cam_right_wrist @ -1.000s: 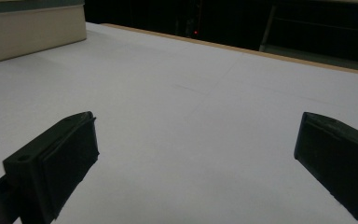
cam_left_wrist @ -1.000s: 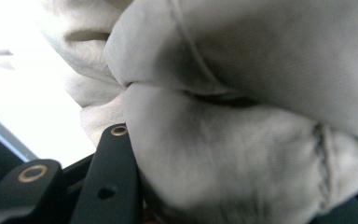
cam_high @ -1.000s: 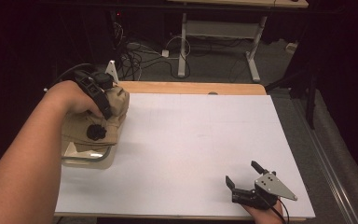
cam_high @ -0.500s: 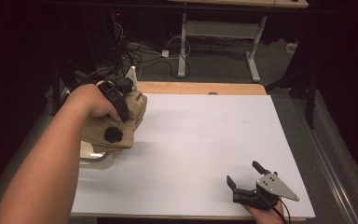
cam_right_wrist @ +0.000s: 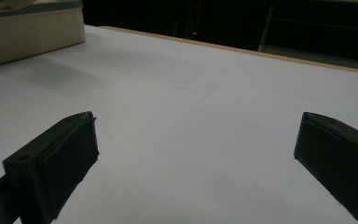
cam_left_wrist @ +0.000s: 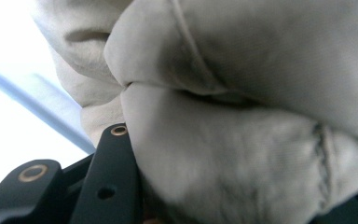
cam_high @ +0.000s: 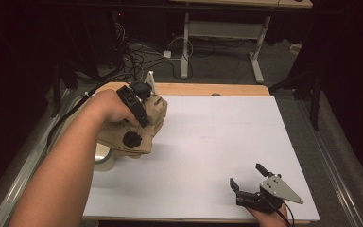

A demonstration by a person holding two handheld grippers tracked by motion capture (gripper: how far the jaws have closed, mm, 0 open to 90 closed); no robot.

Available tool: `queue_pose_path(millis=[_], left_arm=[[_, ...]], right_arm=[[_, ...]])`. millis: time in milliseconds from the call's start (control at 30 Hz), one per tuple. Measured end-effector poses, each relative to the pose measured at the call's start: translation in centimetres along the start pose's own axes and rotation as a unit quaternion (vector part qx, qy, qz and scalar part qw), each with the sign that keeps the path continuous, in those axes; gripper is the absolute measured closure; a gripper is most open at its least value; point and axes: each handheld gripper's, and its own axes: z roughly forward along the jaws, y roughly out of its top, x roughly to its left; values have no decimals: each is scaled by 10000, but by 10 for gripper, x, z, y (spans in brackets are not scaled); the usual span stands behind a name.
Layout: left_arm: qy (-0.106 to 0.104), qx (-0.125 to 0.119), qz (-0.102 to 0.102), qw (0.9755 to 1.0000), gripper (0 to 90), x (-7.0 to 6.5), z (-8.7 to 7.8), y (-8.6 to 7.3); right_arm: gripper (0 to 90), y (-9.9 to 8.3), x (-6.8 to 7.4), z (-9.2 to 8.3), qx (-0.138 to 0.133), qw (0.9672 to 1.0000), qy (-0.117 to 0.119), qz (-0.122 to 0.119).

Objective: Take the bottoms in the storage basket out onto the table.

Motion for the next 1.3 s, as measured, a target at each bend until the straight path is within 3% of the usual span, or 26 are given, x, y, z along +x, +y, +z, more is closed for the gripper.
queue_pose_path(millis=[233, 333, 400, 667, 1067, 1300], left_arm=[[-173, -169, 144, 9996, 615, -10, 6, 10], [-220, -215, 309, 9990, 614, -17, 8, 16], [-289, -232, 503, 9980, 614, -21, 9, 20], [-429, -569, 763, 9945, 614, -37, 16, 35], [-695, -801, 929, 9900, 611, -52, 39, 48], [-884, -964, 1047, 9859, 608, -57, 60, 52]], right_arm=[[5, 0, 0, 1, 2, 10000, 0, -1], [5, 0, 0, 1, 0, 10000, 4, -14], [5, 0, 0, 0, 2, 10000, 3, -11], [5, 0, 0, 0, -6, 10000, 10, -13], [5, 0, 0, 1, -23, 10000, 25, -22], [5, 0, 0, 1, -23, 10000, 33, -32]])
